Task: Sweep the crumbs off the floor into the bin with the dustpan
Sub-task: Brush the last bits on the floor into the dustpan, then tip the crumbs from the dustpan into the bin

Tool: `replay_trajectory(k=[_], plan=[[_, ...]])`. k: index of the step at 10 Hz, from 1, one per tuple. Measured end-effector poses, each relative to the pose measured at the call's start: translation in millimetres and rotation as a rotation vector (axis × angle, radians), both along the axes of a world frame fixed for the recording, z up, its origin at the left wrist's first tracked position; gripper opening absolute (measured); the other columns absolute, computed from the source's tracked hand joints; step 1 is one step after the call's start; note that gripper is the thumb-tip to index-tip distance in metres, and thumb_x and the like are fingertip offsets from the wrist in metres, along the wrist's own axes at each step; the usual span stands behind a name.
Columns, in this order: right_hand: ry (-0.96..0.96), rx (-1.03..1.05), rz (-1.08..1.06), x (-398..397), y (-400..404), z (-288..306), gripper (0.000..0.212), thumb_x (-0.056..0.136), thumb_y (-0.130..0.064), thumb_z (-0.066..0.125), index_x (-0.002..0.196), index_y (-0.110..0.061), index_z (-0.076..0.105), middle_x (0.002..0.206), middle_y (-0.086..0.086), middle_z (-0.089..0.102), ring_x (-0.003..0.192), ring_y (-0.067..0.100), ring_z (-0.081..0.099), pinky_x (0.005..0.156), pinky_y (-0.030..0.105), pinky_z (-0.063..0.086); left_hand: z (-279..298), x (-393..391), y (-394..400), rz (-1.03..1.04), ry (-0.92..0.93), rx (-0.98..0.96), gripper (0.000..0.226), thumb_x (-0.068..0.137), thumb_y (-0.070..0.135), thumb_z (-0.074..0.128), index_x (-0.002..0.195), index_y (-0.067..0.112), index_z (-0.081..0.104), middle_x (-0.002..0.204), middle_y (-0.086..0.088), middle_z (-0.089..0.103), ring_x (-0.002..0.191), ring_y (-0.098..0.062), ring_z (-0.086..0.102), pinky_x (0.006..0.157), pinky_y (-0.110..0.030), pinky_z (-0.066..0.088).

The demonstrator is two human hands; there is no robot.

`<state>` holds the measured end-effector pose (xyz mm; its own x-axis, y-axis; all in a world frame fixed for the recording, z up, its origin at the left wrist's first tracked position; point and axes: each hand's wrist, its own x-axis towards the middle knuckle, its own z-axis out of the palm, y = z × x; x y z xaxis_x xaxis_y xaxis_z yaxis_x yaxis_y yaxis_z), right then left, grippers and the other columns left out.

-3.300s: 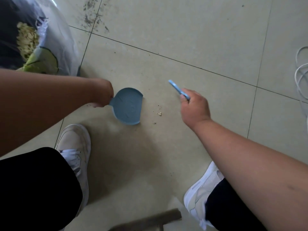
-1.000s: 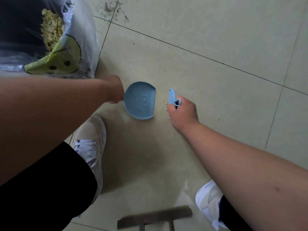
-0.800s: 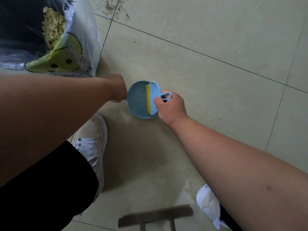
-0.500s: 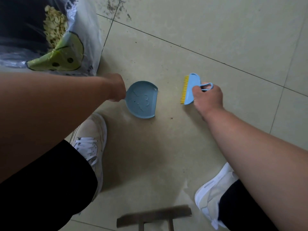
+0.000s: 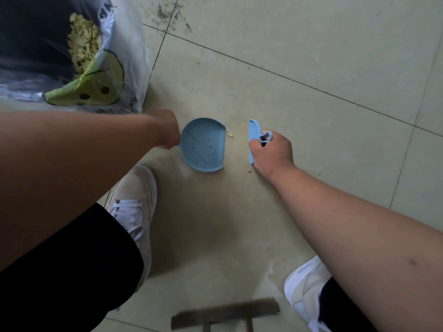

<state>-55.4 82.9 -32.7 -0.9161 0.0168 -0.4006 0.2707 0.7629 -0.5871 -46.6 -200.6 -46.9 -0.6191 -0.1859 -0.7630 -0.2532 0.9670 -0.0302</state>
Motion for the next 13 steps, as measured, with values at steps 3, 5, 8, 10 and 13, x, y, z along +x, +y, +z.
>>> replay_trajectory(k=[3, 5, 8, 10, 13], plan=[[-0.073, -0.053, 0.129, 17, -53, 6, 0.023, 0.085, -0.02, 0.061, 0.073, -0.001, 0.057, 0.064, 0.01, 0.055, 0.062, 0.025, 0.042, 0.06, 0.041, 0.044, 5, 3, 15, 0.15, -0.054, 0.128, 0.013, 0.093, 0.02, 0.071, 0.089, 0.012, 0.081, 0.089, -0.004, 0.081, 0.088, -0.024, 0.08, 0.077, -0.038, 0.065], [-0.103, -0.151, 0.12, 30, -64, 9, 0.025, 0.085, -0.019, 0.058, 0.073, 0.001, 0.051, 0.061, 0.003, 0.046, 0.057, 0.02, 0.034, 0.053, 0.034, 0.032, 5, 6, 5, 0.256, -0.066, 0.213, 0.019, 0.099, 0.021, 0.069, 0.106, 0.01, 0.082, 0.099, -0.006, 0.082, 0.094, -0.027, 0.079, 0.074, -0.027, 0.063], [-0.076, -0.195, -0.028, 5, -32, 28, 0.024, 0.083, -0.02, 0.065, 0.064, -0.007, 0.056, 0.053, -0.005, 0.048, 0.053, 0.013, 0.041, 0.051, 0.024, 0.037, 35, -6, 21, 0.283, 0.02, 0.361, 0.026, 0.103, 0.026, 0.068, 0.103, 0.006, 0.085, 0.084, 0.0, 0.081, 0.051, -0.009, 0.05, 0.04, -0.017, 0.039], [-0.092, -0.354, -0.303, -36, -2, 60, 0.017, 0.076, -0.023, 0.067, 0.077, -0.007, 0.073, 0.067, 0.0, 0.072, 0.062, 0.018, 0.07, 0.068, 0.043, 0.066, 75, -26, 35, 0.36, 0.034, 0.393, 0.031, 0.1, 0.032, 0.067, 0.088, 0.007, 0.082, 0.043, 0.005, 0.054, 0.038, -0.018, 0.039, 0.036, -0.015, 0.029], [-0.001, -0.512, -0.404, -79, 34, 140, 0.006, 0.07, -0.017, 0.064, 0.074, -0.014, 0.065, 0.072, 0.005, 0.065, 0.067, 0.024, 0.068, 0.065, 0.047, 0.065, 156, -58, 49, 0.269, 0.088, 0.494, 0.031, 0.103, 0.03, 0.068, 0.08, 0.012, 0.076, 0.049, 0.008, 0.063, 0.047, -0.013, 0.051, 0.051, -0.023, 0.045]])
